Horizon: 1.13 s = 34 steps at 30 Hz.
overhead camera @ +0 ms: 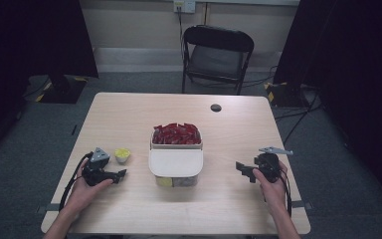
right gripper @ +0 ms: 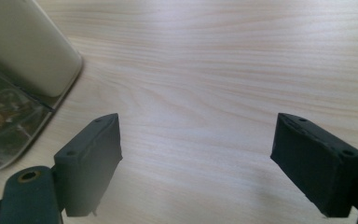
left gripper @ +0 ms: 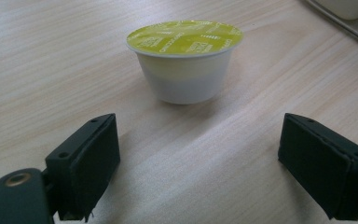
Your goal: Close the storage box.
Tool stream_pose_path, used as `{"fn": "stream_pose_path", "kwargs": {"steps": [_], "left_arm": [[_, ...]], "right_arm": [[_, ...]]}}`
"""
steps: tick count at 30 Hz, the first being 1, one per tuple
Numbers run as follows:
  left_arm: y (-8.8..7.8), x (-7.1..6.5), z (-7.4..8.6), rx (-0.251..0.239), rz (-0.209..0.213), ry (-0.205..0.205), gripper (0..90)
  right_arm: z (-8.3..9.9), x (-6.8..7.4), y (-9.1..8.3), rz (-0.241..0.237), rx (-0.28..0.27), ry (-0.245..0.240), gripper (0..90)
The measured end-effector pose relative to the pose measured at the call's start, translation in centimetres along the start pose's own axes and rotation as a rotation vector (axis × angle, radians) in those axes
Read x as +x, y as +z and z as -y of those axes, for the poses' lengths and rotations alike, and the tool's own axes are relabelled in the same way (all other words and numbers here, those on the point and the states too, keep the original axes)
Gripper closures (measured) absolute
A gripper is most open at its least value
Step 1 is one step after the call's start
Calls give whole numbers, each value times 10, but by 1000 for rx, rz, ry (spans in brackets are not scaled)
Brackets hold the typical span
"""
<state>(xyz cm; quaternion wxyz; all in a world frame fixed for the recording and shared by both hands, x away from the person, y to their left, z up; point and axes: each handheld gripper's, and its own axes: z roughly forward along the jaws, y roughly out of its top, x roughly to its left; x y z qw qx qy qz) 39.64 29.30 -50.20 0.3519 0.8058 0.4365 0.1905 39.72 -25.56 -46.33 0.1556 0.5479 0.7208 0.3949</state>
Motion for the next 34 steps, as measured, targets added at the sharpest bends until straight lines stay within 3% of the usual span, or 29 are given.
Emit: {"fn": "stream_pose_path", "kwargs": {"steps": [9,14,19,22,27,34], "left_arm": [[0,0,0,-1,2,0,116],[0,0,0,-1,2,0,116],[0,0,0,-1,2,0,116],[0,0,0,-1,2,0,116],[0,0,0,0,2,2,116],[0,0,0,-1,2,0,116]], "right_arm": [[11,-13,15,70,58,1,153],[14,-10,22,109,92,-27,150],[17,-5,24,159,84,-63,149],[21,3,28,228,73,-96,121],[25,3,30,221,30,-100,119],[26,3,30,219,27,-105,119]]}}
